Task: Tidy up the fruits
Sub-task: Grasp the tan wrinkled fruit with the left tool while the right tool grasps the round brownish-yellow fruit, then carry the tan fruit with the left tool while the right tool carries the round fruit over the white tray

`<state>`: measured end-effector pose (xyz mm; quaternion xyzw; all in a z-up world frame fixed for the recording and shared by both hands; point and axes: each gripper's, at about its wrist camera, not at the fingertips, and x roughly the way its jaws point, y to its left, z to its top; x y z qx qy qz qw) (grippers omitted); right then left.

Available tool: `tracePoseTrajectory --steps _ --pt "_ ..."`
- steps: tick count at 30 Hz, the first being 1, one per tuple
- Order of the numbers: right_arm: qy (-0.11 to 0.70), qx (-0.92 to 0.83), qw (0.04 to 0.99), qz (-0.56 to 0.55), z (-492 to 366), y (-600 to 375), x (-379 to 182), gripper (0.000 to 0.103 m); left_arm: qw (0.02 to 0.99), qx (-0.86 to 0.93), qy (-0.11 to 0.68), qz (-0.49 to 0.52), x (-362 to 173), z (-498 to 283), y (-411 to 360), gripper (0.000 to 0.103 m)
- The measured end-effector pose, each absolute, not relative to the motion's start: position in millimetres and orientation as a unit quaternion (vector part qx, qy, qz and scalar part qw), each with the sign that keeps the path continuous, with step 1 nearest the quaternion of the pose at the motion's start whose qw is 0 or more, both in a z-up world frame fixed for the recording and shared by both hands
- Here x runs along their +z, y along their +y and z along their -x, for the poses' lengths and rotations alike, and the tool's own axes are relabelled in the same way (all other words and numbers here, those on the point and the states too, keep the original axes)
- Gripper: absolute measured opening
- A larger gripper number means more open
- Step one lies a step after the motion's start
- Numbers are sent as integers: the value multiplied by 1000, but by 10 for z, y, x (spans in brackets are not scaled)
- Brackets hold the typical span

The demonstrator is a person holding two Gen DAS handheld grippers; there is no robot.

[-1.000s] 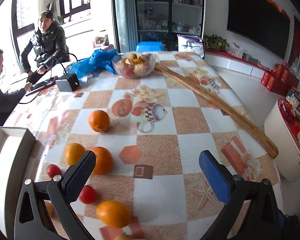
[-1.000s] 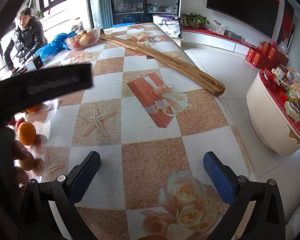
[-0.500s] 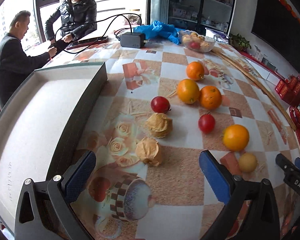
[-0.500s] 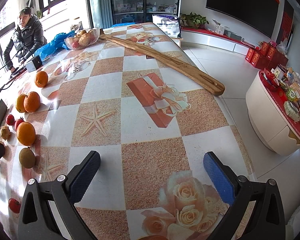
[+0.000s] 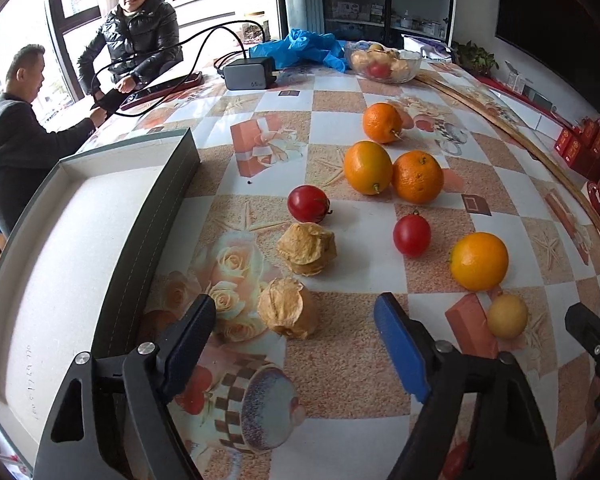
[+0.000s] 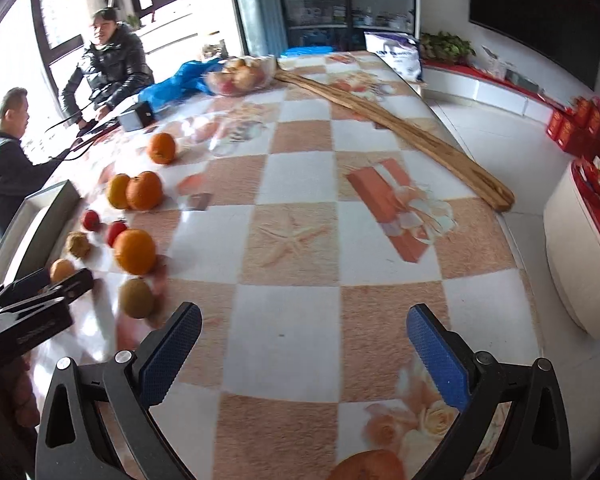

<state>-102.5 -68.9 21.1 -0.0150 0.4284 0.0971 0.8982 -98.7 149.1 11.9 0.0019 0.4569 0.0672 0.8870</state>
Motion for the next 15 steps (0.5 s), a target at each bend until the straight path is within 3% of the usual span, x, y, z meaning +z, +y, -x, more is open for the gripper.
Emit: tracePoseTrajectory --steps 1,4,6,7,9,11,12,15 --pt "424 114 898 30 1037 -573 224 103 887 62 457 3 122 981 1500 77" --pt "420 148 892 73 1046 -252 205 103 889 65 453 13 143 977 1577 50" --pt "423 164 887 84 1019 -88 161 103 890 62 452 16 157 997 1637 27" --pt "426 171 884 84 996 -39 139 101 889 59 453 16 163 1011 1662 24" --pt "446 183 873 77 931 50 63 78 889 51 454 22 166 1060 1711 24" --pt "434 172 880 89 940 109 81 40 891 47 450 29 163 1127 1744 24" --pt "434 177 880 82 943 110 92 30 892 45 448 32 167 1160 1757 24" --pt "438 180 879 60 978 29 99 27 892 35 447 48 185 1256 1790 24"
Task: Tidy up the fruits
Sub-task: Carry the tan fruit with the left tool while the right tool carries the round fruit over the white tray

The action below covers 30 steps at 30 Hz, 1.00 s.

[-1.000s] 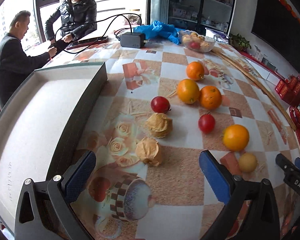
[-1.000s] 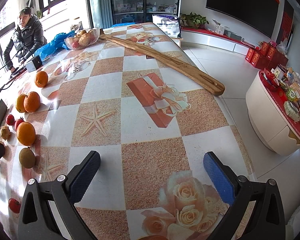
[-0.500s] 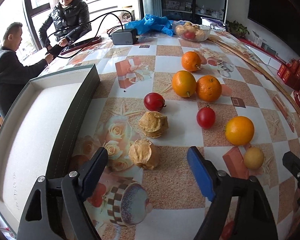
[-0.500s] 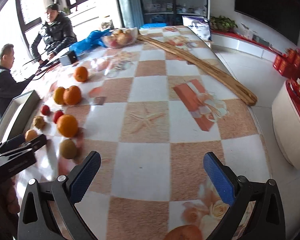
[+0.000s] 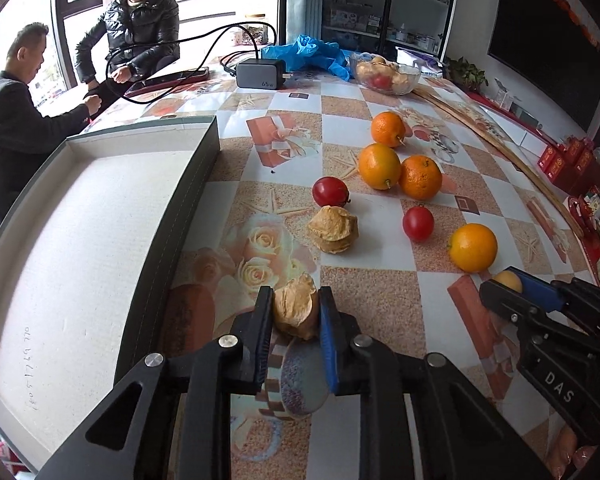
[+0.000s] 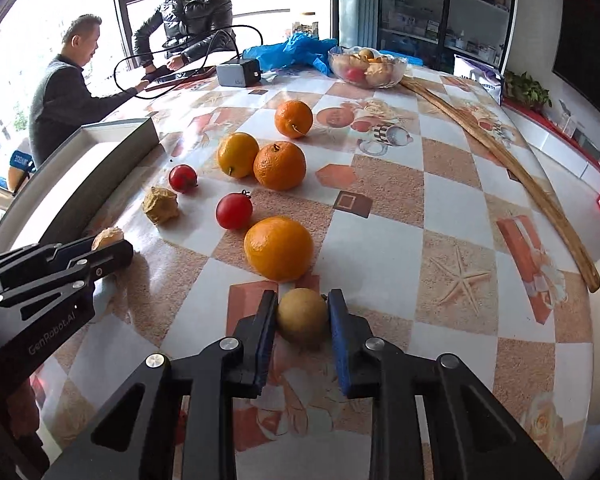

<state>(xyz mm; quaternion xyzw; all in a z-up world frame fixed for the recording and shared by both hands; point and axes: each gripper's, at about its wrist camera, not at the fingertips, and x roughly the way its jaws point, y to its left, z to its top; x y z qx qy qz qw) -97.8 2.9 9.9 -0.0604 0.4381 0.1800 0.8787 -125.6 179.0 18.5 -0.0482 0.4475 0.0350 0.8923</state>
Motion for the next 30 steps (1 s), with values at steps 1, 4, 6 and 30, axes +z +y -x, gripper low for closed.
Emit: tracePoseTrajectory --steps 1,4,6,30 --pt "440 181 878 52 991 -21 102 27 892 28 448 55 199 1288 1802 24" --pt "454 179 872 26 987 -190 114 27 897 16 436 66 287 1396 1818 24" --pt "465 182 866 2 979 -291 123 27 902 11 427 69 365 1461 1823 24" --pt "464 326 822 52 888 1305 713 27 905 144 387 105 916 1861 3231 24"
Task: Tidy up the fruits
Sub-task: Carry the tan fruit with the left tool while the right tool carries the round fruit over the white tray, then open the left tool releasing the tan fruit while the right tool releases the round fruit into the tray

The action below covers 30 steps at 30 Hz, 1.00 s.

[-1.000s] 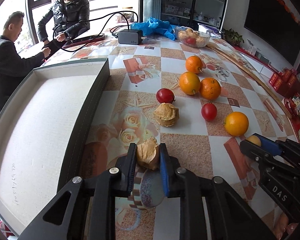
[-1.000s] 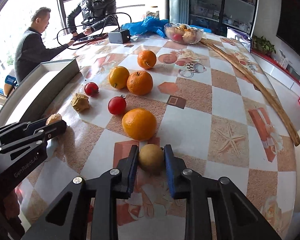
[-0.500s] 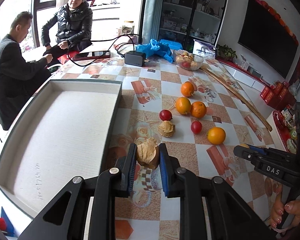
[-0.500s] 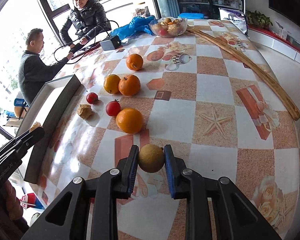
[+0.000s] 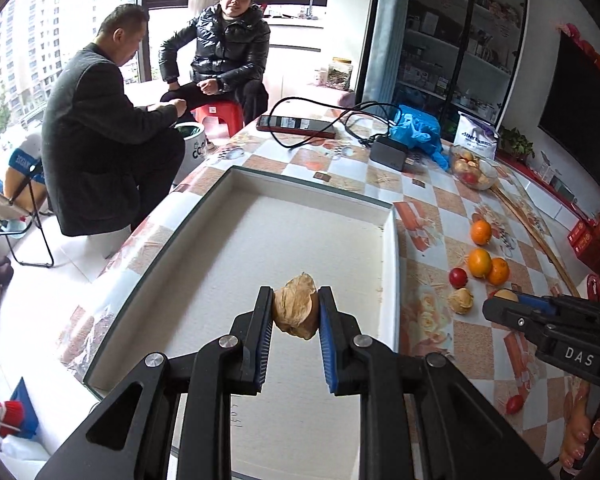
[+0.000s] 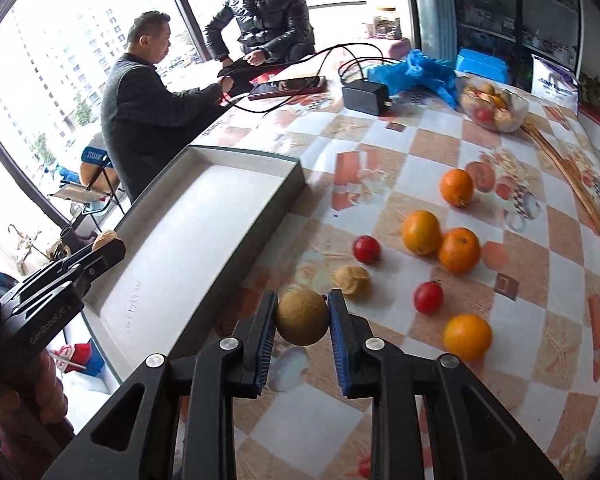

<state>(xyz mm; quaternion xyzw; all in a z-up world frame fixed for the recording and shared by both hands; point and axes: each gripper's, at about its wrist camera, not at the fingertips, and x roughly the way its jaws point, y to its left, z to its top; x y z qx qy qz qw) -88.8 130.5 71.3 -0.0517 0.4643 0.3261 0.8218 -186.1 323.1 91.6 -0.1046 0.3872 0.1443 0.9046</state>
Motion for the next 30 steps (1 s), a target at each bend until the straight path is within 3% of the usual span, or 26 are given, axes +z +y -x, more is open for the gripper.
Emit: tracePoseTrajectory --steps 13,30 --pt "479 377 787 92 881 2347 621 27 880 173 427 116 541 1864 3672 24" --pt "498 364 779 112 831 2625 422 27 865 177 459 102 274 1706 3763 24"
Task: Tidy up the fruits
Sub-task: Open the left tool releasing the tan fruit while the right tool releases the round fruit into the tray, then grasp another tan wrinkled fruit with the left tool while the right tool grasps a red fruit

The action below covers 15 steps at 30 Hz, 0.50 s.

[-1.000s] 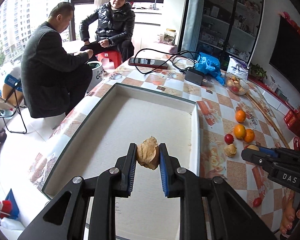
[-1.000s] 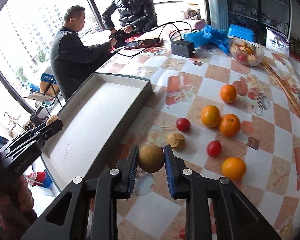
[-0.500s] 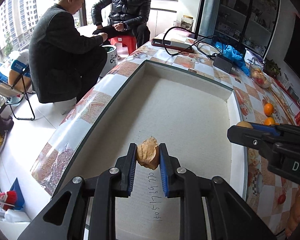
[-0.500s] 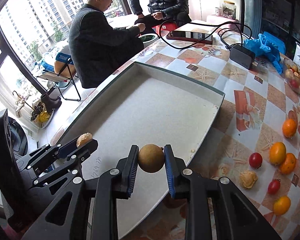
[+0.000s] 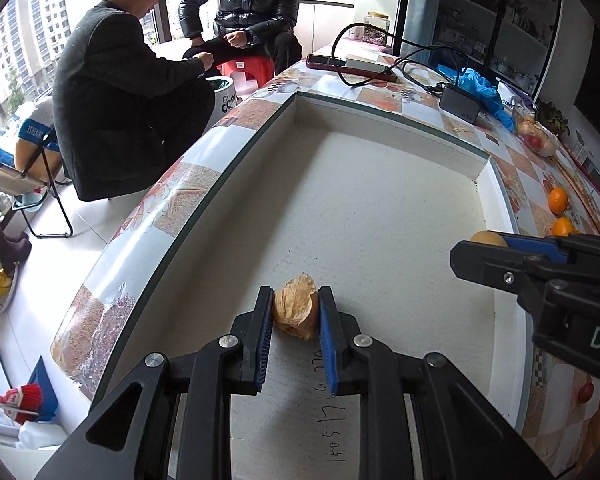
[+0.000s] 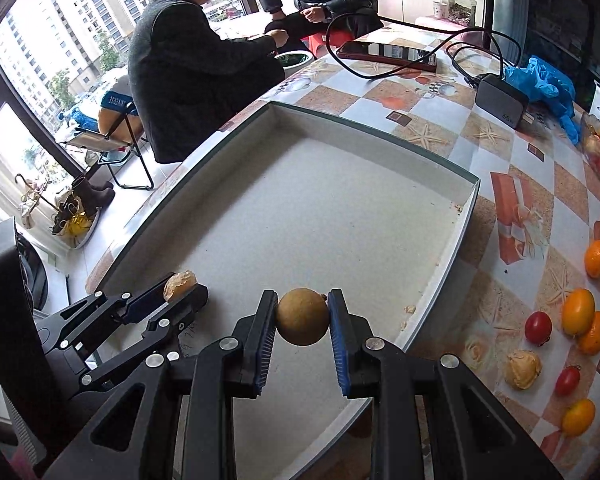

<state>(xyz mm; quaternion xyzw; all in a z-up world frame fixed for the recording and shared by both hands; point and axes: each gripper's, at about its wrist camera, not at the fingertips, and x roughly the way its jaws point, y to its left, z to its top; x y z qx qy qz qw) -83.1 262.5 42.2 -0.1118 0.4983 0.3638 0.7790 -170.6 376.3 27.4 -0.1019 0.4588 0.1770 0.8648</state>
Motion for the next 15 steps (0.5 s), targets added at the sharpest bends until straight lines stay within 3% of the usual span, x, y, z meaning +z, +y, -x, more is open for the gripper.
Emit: tracePoseTrajectory --steps 4,5,6,7,8,9,15 --pt "502 366 775 113 836 2650 408 27 865 179 458 101 269 1694 3771 25" --pt "505 367 773 112 831 2651 400 28 866 181 455 100 272 1699 3766 27" --pt "507 368 771 110 827 2649 393 29 867 181 453 98 274 1705 3755 37" --pt "508 368 771 107 825 2639 393 45 869 181 451 96 281 1713 3742 44" --pt "505 367 774 102 821 2619 409 85 871 182 447 93 292 1721 3727 63" --pt "496 365 782 93 822 2578 446 102 874 184 442 88 313 1736 3709 77" --pt "480 337 808 55 739 2235 671 103 885 184 422 72 471 1793 3619 80"
